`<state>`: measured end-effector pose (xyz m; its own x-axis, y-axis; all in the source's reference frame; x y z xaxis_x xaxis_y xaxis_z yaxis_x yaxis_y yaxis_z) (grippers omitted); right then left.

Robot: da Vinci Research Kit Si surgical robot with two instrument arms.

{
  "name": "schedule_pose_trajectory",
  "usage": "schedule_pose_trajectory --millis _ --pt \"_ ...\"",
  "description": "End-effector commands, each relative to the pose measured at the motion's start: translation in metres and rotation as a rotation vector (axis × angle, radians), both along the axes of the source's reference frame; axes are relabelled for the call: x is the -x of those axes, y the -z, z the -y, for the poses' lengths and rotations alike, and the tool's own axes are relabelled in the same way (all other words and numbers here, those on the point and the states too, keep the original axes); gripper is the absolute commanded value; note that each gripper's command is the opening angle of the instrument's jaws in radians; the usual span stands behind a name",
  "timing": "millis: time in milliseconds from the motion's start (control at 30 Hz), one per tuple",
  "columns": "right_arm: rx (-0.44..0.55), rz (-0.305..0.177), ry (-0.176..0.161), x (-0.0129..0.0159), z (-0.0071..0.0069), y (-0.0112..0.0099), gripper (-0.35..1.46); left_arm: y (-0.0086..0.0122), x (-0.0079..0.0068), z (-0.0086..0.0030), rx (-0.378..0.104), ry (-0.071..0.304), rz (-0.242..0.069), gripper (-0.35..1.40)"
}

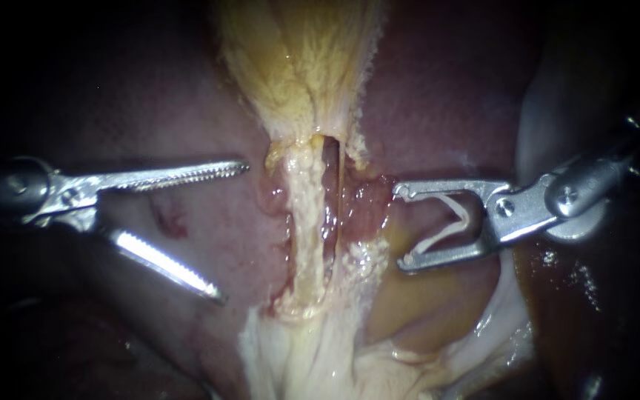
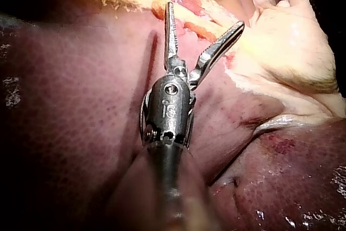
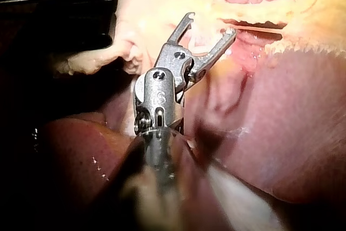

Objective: Grabbing gallbladder

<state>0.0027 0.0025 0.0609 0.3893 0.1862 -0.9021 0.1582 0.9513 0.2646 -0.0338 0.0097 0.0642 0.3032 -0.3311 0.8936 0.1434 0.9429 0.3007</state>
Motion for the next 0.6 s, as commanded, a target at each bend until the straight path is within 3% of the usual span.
schedule_pose_trajectory --millis 33,333,600 --pt "0.000 0.000 0.000 0.0000 0.0000 0.0000 0.50 0.0001 0.0000 0.0000 -0.001 -0.002 -0.002 1.26" --pt "0.000 0.000 0.000 0.0000 0.0000 0.0000 0.50 0.0001 -0.0001 0.0000 0.007 0.003 -0.007 1.26" --pt "0.000 0.000 0.000 0.0000 0.0000 0.0000 0.50 -0.0009 0.0000 -0.0010 -0.162 0.116 -0.018 1.19"
